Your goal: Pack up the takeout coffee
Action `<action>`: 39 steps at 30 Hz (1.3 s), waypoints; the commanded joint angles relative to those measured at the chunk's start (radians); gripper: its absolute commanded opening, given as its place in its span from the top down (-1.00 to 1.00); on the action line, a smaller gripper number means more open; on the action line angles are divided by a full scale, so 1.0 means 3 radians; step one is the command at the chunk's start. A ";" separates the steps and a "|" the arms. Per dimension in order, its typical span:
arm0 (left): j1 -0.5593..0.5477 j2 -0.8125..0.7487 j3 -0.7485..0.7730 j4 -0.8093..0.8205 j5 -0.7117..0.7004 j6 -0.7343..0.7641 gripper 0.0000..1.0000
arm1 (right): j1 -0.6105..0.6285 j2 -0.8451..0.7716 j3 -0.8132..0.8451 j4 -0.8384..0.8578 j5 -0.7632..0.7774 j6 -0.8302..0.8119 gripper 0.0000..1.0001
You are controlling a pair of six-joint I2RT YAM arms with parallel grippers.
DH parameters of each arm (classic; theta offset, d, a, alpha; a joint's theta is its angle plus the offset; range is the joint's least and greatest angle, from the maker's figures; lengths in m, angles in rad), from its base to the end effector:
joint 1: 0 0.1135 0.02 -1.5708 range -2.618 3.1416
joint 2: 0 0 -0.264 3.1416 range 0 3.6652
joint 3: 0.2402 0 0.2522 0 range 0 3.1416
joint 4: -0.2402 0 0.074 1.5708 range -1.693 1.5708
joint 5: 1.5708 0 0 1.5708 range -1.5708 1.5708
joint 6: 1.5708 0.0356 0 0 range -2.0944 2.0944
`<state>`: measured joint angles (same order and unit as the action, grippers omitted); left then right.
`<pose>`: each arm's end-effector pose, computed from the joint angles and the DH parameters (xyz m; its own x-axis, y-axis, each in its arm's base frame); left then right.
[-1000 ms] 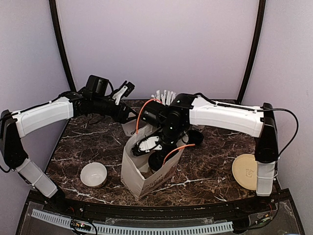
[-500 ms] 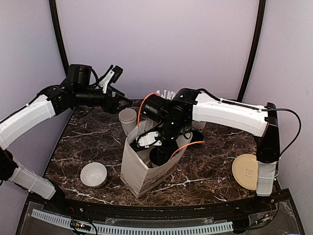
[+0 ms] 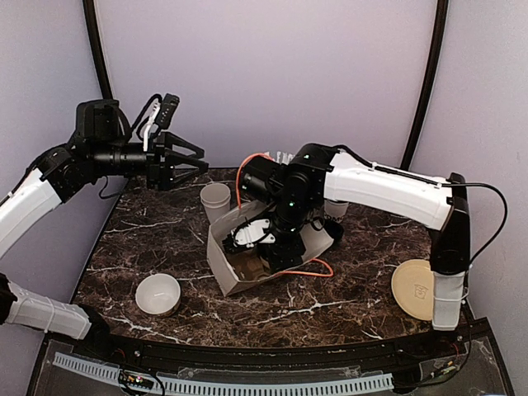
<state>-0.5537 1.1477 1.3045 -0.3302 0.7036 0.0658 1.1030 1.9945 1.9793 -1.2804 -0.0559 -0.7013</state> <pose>0.1953 -0.1478 0.4343 -0.0844 0.1111 -0.9902 0.9506 0.3068 -0.0466 0.1805 0.3616 0.3050 0.2479 -0.9380 -0.2423 -0.9661 -0.2206 -0.1343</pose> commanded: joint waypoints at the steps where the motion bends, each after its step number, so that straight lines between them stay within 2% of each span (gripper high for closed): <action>1: -0.0100 0.0126 -0.0099 0.0095 0.0149 0.0002 -0.32 | -0.0018 0.0080 0.0073 -0.0018 0.0022 0.0016 -0.46; 5: -0.0241 0.0266 -0.0061 0.0125 0.0163 0.0073 -0.22 | -0.0026 0.0103 0.0080 -0.0010 0.0076 0.0039 -0.43; 10: -0.0328 0.0496 0.0052 0.0035 0.0229 0.0240 0.03 | -0.0046 0.0102 0.0056 -0.0012 0.0091 0.0067 -0.42; 16: -0.0341 0.0561 0.0041 0.0189 0.0440 0.0210 0.08 | -0.0052 0.0101 0.0034 -0.0007 0.0125 0.0077 -0.42; 26: -0.0381 0.0675 0.0057 0.0040 0.0501 0.0347 0.23 | -0.0087 0.0104 0.0042 0.0005 0.0120 0.0112 -0.41; 31: -0.0396 0.0711 0.0058 0.0093 0.0499 0.0369 0.48 | -0.0087 0.0102 0.0035 0.0013 0.0120 0.0114 -0.41; 34: -0.0394 0.0731 0.0053 0.0128 0.0498 0.0378 0.92 | -0.0089 0.0084 0.0013 0.0015 0.0125 0.0114 -0.41; 36: -0.0395 0.0732 0.0052 0.0131 0.0445 0.0396 1.00 | -0.0089 0.0047 -0.0025 0.0007 0.0142 0.0093 -0.41; 39: -0.0393 0.0691 0.0011 0.0206 0.0311 0.0377 1.00 | -0.0092 -0.0057 -0.0161 -0.0014 0.0160 -0.0004 -0.46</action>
<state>-0.6662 1.3659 1.2968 -0.3073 0.8288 0.1711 1.0821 2.0125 1.9747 -1.2789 -0.0212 -0.6788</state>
